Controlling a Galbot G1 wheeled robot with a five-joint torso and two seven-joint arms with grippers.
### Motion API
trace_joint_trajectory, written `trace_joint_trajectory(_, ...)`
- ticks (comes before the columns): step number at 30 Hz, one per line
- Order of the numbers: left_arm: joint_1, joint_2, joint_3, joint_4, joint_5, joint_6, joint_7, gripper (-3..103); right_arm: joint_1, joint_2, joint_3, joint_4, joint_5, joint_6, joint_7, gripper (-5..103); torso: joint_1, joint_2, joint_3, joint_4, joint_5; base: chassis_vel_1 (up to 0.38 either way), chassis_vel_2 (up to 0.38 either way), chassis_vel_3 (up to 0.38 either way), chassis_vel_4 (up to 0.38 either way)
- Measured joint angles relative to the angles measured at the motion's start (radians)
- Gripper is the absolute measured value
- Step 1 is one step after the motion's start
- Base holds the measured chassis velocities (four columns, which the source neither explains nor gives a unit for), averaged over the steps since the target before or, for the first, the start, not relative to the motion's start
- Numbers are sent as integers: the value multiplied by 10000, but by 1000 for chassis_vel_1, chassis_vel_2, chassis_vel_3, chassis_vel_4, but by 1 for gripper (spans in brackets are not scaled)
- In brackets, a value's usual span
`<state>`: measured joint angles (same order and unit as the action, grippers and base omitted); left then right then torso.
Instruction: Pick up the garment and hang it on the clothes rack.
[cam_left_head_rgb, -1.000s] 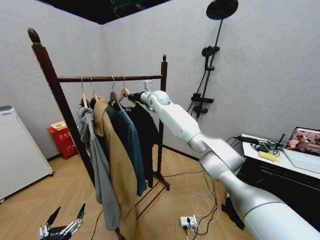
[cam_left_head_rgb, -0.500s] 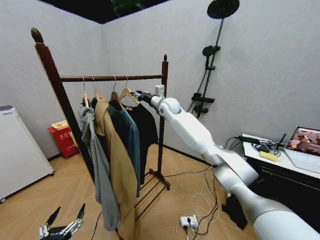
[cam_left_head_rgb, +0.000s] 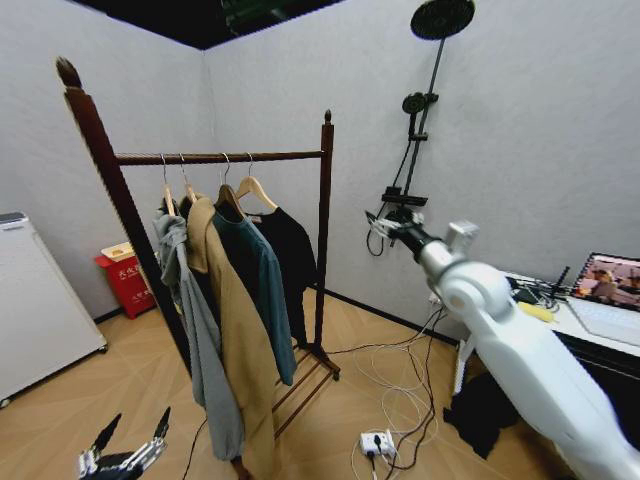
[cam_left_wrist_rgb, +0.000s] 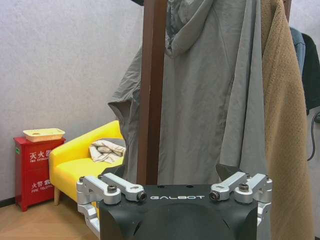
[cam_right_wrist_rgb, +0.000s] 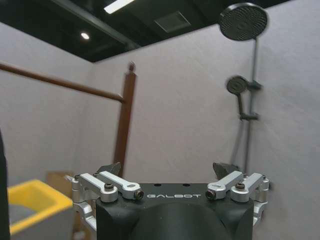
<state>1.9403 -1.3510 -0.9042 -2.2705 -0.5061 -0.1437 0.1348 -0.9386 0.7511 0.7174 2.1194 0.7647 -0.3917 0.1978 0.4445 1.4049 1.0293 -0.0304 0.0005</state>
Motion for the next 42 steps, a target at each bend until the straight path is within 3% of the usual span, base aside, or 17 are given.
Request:
trace_joint_trajectory(1, 0, 0, 0, 0, 0, 0, 0, 100, 0, 0, 0, 0, 0, 0, 0, 100, 0, 0, 0, 0, 0, 0, 0, 0, 0)
trace_joint_trajectory(2, 0, -1, 0, -1, 0, 0, 2, 100, -1897, 567, 1461, 468, -459, 209, -283, 100, 1, 0, -1, -1, -2, 0, 0, 0, 0)
trace_joint_trajectory(3, 0, 0, 1, 0, 0, 0, 0, 100, -3209, 1132, 2214, 790, -746, 411, -523, 100, 0, 0, -1, -2, -1, 0, 0, 0, 0)
trace_joint_trajectory(4, 0, 0, 1, 0, 0, 0, 0, 100, -3209, 1132, 2214, 790, -746, 411, -523, 100, 0, 0, -1, -2, -1, 0, 0, 0, 0)
trace_joint_trajectory(6, 0, 0, 0, 0, 0, 0, 1, 100, -5650, 2759, 3388, 1345, -1361, 1031, -1083, 100, 0, 1, -1, -2, -5, 0, 0, 0, 0)
trace_joint_trajectory(7, 0, 0, 0, 0, 0, 0, 1, 100, -5650, 2759, 3388, 1345, -1361, 1031, -1083, 100, 0, 1, -1, -2, -5, 0, 0, 0, 0)
trace_joint_trajectory(8, 0, -1, 0, 0, 0, 0, -1, 100, -6803, 4031, 3692, 1583, -1716, 1519, -1332, 100, -1, 1, -1, -5, -2, 0, 0, 0, 0)
trace_joint_trajectory(10, 0, 0, 0, 0, 0, 0, 5, 100, -7815, 5334, 3761, 1854, -2138, 2091, -1481, 100, -1, 2, -1, -7, -6, 0, 0, 0, 0)
trace_joint_trajectory(11, 0, 0, 0, 0, 0, 0, 5, 100, -7815, 5334, 3761, 1854, -2138, 2091, -1481, 100, -1, 2, -1, -7, -6, 0, 0, 0, 0)
trace_joint_trajectory(13, 0, 0, 0, 0, 0, 0, 1, 100, -8549, 6331, 3391, 2131, -2672, 2695, -1556, 100, -2, 2, -1, -5, -10, 0, 0, 0, 0)
trace_joint_trajectory(14, 0, 0, 0, 0, 0, 0, 1, 100, -8549, 6331, 3391, 2131, -2672, 2695, -1556, 100, -2, 2, -1, -5, -10, 0, 0, 0, 0)
trace_joint_trajectory(16, 0, 0, 0, 0, 0, 0, 0, 100, -8732, 7298, 3086, 2478, -2893, 2818, -1586, 100, -1, 2, 1, 0, -10, 0, 0, 0, 0)
trace_joint_trajectory(18, 0, 0, 0, 0, 0, 0, 0, 100, -8748, 7631, 2953, 2544, -2985, 2846, -1642, 100, 1, 2, 1, -1, -11, 0, 0, 0, 0)
trace_joint_trajectory(25, 0, 0, 0, 0, 0, 0, 0, 100, -8745, 7764, 2743, 2100, -3552, 3829, -2452, 100, 3, 0, 2, 0, -6, 0, 0, 0, 0)
trace_joint_trajectory(29, 0, 0, 0, 0, 0, 0, 0, 100, -8859, 7332, 2736, 1638, -3421, 4556, -2811, 100, 3, 0, 2, -1, -6, 0, 0, 0, 0)
trace_joint_trajectory(33, 0, 0, 0, 0, 0, 0, 0, 100, -8839, 6974, 2612, 1509, -2874, 4523, -2720, 100, 4, -1, 2, 0, -5, 0, 0, 0, 0)
trace_joint_trajectory(42, 0, 0, 0, 1, 0, 0, 1, 100, -8805, 6928, 2576, 1502, -2762, 4412, -2638, 100, 3, 0, 3, 0, -5, 0, 0, 0, 0)
